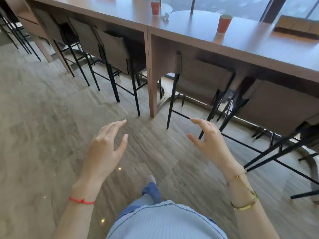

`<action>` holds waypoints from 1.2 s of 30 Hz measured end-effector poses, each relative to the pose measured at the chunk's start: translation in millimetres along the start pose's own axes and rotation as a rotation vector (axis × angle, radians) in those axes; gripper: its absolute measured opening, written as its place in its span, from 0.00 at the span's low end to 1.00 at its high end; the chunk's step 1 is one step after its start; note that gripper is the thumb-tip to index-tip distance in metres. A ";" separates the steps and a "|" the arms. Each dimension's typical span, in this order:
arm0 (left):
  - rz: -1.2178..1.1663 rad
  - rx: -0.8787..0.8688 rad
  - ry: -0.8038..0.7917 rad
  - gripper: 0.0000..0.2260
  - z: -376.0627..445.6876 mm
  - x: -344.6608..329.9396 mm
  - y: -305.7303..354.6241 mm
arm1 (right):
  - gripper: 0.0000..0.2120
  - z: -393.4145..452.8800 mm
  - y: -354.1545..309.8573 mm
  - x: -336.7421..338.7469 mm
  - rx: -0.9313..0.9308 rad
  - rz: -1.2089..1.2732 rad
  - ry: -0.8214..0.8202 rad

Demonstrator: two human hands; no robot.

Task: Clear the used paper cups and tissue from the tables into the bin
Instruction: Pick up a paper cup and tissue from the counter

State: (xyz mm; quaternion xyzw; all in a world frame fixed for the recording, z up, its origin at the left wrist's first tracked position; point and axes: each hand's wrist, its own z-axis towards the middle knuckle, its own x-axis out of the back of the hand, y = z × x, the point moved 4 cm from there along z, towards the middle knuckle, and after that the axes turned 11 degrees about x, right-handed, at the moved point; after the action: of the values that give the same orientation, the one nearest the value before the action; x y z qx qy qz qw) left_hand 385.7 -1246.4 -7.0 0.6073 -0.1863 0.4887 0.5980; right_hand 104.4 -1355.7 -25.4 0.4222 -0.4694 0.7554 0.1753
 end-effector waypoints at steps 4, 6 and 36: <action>-0.008 -0.045 -0.024 0.18 107.2 -3.9 0.9 | 0.25 100.0 8.2 -0.9 0.003 0.010 0.047; -0.009 -0.058 -0.032 0.18 156.2 -6.5 0.8 | 0.25 144.5 13.8 0.8 0.001 0.004 0.066; -0.068 -0.073 0.058 0.23 759.0 -140.7 55.5 | 0.21 737.4 199.4 36.8 0.085 -0.062 0.165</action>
State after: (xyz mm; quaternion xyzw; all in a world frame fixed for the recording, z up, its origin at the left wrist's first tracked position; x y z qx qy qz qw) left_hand 558.4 -1998.3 54.8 0.5764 -0.1659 0.4786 0.6412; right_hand 300.3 -2091.9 41.8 0.3802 -0.4076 0.8009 0.2187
